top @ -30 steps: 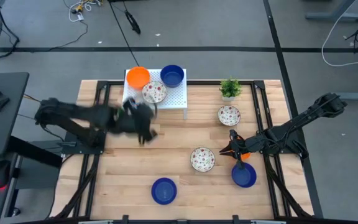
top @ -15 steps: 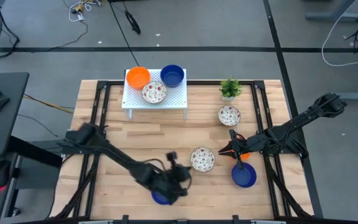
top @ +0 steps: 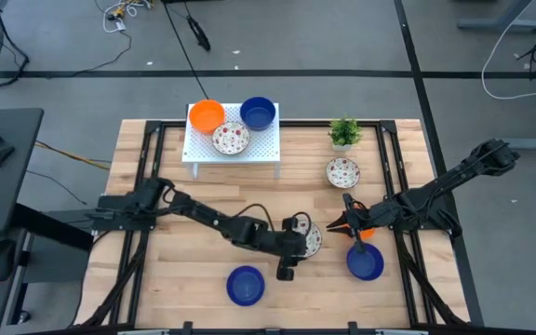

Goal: Pick & Place Mini bowls
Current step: Stack the red pattern bowl on top of the red pattern bowl on the shelf

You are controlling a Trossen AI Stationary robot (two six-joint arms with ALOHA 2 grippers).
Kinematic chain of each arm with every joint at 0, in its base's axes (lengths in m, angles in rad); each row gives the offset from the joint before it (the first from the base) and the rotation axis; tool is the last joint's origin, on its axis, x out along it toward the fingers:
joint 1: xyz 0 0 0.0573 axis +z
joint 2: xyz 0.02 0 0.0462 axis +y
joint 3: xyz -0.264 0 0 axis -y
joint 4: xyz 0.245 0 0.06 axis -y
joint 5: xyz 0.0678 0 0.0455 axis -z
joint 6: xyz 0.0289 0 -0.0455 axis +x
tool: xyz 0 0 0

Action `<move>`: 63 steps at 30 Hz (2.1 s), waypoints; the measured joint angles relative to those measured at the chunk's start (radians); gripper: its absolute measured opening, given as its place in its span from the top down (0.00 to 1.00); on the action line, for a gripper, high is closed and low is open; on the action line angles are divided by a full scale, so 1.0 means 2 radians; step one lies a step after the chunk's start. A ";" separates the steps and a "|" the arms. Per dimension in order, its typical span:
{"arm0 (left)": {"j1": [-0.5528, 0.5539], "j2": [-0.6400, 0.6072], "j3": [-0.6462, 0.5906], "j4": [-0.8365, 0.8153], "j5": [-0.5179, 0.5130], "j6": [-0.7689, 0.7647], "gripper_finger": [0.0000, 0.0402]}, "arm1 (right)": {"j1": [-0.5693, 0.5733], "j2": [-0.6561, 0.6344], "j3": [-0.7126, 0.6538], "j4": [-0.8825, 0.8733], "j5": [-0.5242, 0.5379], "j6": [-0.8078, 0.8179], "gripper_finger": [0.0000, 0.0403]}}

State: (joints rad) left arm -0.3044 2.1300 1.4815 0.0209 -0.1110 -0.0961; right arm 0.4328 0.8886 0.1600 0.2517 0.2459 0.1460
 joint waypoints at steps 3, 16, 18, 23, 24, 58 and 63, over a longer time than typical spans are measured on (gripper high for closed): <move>0.001 0.004 0.000 -0.008 0.022 0.006 0.48 | 0.000 0.000 0.000 -0.005 0.000 0.007 0.90; -0.020 0.017 0.001 -0.043 -0.048 0.012 0.56 | 0.000 0.000 0.000 -0.008 0.000 0.015 0.90; -0.019 0.018 0.000 -0.045 -0.050 0.010 0.60 | 0.000 0.000 0.000 -0.008 0.000 0.015 0.90; -0.014 0.018 0.000 -0.047 -0.056 0.002 0.72 | 0.000 0.000 0.000 -0.011 0.000 0.015 0.90; -0.014 0.018 0.000 -0.047 -0.057 0.001 0.75 | 0.000 0.000 0.000 -0.011 0.000 0.015 0.90; -0.064 0.000 0.194 -0.394 -0.220 0.001 0.97 | 0.000 0.000 0.000 -0.015 0.000 0.014 0.90; -0.059 -0.010 0.315 -0.595 -0.273 -0.046 0.97 | 0.000 0.000 0.000 -0.016 0.000 0.016 0.90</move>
State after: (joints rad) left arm -0.4218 2.1095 2.1123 -1.1696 -0.6563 -0.1875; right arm 0.4331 0.8890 0.1600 0.2195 0.2455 0.1779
